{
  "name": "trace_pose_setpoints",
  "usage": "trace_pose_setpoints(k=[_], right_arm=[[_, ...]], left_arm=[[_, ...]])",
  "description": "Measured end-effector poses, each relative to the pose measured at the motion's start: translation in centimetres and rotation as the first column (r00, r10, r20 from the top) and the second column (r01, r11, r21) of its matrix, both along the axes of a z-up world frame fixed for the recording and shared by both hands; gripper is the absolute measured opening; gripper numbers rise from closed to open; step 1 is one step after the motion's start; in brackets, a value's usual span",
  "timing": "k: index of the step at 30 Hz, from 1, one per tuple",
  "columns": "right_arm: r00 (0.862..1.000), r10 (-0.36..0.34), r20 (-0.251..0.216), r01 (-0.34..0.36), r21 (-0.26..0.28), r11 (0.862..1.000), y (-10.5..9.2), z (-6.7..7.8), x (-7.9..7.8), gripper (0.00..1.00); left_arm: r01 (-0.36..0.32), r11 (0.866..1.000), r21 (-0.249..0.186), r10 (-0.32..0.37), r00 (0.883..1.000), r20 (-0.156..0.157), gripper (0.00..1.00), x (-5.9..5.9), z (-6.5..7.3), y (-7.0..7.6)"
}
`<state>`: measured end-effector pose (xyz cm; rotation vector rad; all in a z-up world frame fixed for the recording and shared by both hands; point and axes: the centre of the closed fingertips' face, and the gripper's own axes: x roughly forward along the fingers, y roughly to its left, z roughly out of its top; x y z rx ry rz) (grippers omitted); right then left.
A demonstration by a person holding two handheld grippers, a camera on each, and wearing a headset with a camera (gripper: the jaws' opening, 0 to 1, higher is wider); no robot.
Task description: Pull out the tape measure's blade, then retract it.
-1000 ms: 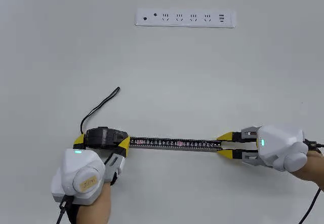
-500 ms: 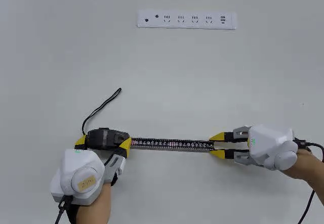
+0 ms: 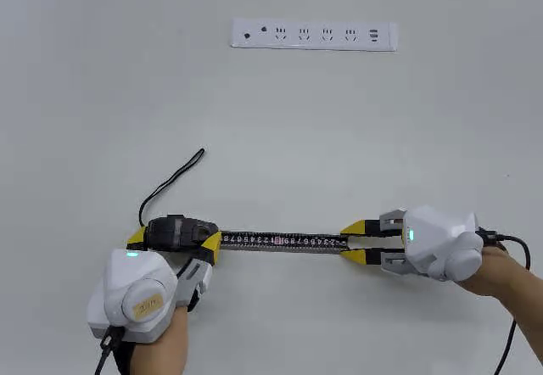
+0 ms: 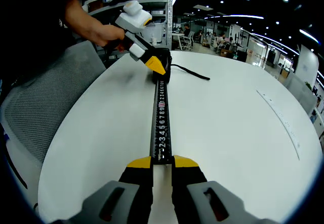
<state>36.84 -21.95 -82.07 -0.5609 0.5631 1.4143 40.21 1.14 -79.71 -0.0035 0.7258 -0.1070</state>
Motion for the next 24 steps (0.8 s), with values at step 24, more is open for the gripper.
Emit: trace_pose_setpoints(k=[24], right_arm=[[1.0,0.012,-0.009,-0.011,0.043,0.999,3.0,-0.2,0.7,0.11]], left_arm=[[-0.01,1.0,-0.011,0.01,1.0,-0.01,0.6,0.0,-0.1,0.0]])
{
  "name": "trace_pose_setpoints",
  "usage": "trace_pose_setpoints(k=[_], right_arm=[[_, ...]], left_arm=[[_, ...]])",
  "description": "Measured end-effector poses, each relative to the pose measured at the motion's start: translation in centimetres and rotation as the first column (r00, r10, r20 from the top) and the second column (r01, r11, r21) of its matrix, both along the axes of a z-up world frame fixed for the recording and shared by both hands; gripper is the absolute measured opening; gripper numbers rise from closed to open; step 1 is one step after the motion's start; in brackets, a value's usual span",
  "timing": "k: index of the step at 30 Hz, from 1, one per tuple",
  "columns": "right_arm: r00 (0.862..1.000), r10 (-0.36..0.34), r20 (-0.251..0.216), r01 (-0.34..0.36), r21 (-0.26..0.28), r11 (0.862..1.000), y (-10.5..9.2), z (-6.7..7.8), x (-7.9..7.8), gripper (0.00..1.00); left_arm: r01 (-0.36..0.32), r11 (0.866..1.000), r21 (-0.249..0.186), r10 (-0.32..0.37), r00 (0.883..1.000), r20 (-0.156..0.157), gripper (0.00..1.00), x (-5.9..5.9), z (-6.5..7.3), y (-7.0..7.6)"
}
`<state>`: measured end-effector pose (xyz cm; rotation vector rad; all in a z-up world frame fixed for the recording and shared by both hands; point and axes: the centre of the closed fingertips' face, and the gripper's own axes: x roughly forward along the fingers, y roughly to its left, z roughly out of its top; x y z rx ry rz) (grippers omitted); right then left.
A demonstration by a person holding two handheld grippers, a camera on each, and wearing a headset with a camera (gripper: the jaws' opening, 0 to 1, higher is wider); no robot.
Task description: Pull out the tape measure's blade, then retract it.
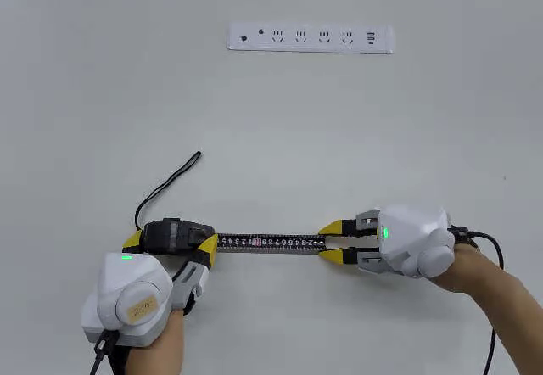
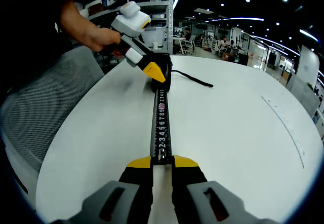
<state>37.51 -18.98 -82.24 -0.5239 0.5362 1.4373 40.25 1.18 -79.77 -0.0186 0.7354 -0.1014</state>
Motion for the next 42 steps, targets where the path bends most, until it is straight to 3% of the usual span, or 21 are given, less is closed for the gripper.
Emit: trace_pose_setpoints(k=[21,22,42], right_arm=[[1.0,0.01,0.006,-0.01,0.017,1.0,2.4,0.3,0.1,0.11],[1.0,0.018,0.013,-0.018,0.02,1.0,3.6,0.4,0.1,0.11],[0.999,0.026,0.024,-0.027,0.037,0.999,7.0,0.5,0.5,0.11]], left_arm=[[-0.009,1.0,-0.014,0.009,1.0,-0.002,0.61,0.0,-0.1,0.1],[-0.009,1.0,-0.017,0.009,1.0,-0.003,0.61,0.0,0.0,0.1],[-0.013,1.0,-0.028,0.013,1.0,-0.011,0.61,0.0,0.1,0.1]])
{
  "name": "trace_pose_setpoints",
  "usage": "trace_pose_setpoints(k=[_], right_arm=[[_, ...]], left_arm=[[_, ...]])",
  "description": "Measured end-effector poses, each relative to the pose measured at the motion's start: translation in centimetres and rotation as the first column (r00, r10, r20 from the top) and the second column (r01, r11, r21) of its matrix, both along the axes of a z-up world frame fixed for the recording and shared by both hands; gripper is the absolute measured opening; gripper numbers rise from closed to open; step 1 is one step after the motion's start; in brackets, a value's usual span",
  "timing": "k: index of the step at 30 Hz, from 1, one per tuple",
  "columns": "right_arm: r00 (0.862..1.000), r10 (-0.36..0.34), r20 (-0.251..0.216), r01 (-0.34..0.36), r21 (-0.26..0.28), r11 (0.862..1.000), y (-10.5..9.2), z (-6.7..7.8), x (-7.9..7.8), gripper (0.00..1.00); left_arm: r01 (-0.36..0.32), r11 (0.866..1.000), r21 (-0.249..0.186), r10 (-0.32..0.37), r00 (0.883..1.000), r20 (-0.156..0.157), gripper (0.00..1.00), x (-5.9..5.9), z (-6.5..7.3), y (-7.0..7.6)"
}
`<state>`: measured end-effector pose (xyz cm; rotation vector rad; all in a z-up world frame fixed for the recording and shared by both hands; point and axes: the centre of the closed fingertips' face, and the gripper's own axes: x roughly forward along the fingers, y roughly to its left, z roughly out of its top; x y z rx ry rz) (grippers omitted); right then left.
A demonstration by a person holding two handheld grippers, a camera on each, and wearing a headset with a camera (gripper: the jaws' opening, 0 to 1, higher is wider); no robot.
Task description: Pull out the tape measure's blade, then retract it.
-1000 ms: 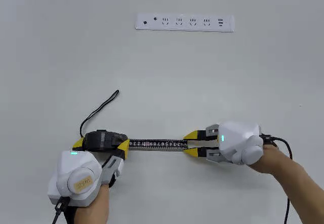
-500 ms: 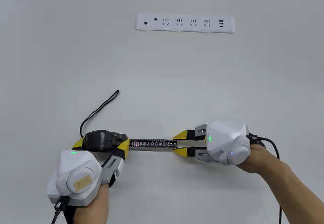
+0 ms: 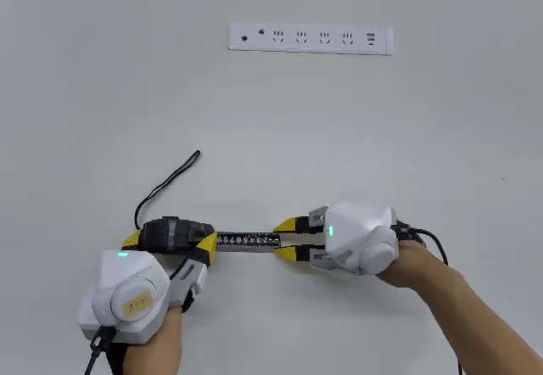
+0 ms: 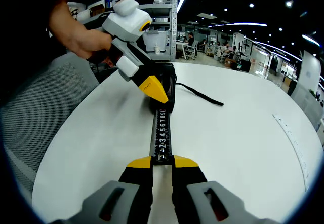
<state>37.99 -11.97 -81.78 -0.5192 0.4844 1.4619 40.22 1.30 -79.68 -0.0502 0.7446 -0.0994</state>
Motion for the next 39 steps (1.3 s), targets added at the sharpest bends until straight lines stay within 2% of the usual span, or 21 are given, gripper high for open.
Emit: trace_pose_setpoints(k=[18,35,39], right_arm=[[1.0,0.01,0.006,-0.01,0.026,1.0,4.2,-0.2,0.4,0.11],[1.0,0.022,0.008,-0.023,0.046,0.999,6.8,-0.1,0.6,0.12],[1.0,0.023,0.008,-0.023,0.046,0.999,6.9,-0.2,0.6,0.12]], left_arm=[[-0.005,1.0,-0.007,0.005,1.0,-0.004,0.61,0.0,0.0,0.1],[-0.015,1.0,-0.019,0.015,1.0,-0.006,0.61,0.0,0.0,0.1],[-0.016,1.0,-0.019,0.016,1.0,-0.006,0.61,0.0,0.0,0.1]])
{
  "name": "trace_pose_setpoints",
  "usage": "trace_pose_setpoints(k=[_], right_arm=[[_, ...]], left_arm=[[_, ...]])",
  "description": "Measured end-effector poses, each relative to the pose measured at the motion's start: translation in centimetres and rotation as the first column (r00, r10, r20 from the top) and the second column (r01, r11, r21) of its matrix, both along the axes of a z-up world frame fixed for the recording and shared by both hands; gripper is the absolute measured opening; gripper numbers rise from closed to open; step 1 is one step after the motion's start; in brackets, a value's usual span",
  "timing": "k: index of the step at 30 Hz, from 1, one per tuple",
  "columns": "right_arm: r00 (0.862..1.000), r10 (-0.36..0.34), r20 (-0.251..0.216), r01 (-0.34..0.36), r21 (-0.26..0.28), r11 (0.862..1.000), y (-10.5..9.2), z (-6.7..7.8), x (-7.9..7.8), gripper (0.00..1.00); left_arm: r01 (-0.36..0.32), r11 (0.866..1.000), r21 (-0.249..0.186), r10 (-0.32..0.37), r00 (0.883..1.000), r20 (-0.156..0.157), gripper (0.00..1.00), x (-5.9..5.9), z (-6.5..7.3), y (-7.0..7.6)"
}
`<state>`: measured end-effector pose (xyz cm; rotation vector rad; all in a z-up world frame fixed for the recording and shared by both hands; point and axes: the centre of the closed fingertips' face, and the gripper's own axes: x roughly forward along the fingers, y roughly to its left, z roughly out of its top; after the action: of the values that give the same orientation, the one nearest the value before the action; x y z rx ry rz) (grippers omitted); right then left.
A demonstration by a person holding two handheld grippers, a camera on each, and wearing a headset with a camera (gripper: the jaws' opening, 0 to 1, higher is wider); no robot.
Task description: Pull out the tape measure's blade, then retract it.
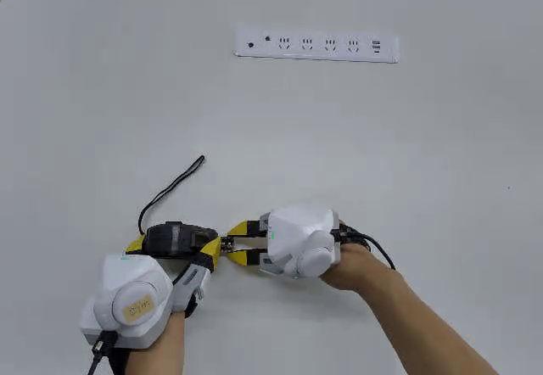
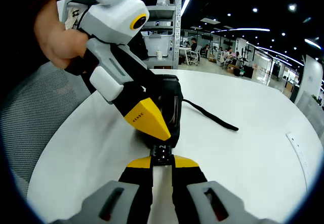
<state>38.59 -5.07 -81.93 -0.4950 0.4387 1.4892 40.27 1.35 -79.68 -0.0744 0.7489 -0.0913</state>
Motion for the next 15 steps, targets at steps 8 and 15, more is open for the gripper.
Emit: trace_pose_setpoints(k=[8,15], right_arm=[[1.0,0.007,0.008,-0.007,0.002,1.0,0.52,-0.08,0.07,0.12],[1.0,0.008,0.012,-0.008,-0.007,1.0,0.83,-0.44,-0.18,0.13]], left_arm=[[-0.012,1.0,-0.001,0.012,1.0,0.001,0.62,0.0,0.02,0.03],[0.0,0.999,0.032,-0.001,1.0,0.014,0.62,-0.15,-0.14,-0.2]])
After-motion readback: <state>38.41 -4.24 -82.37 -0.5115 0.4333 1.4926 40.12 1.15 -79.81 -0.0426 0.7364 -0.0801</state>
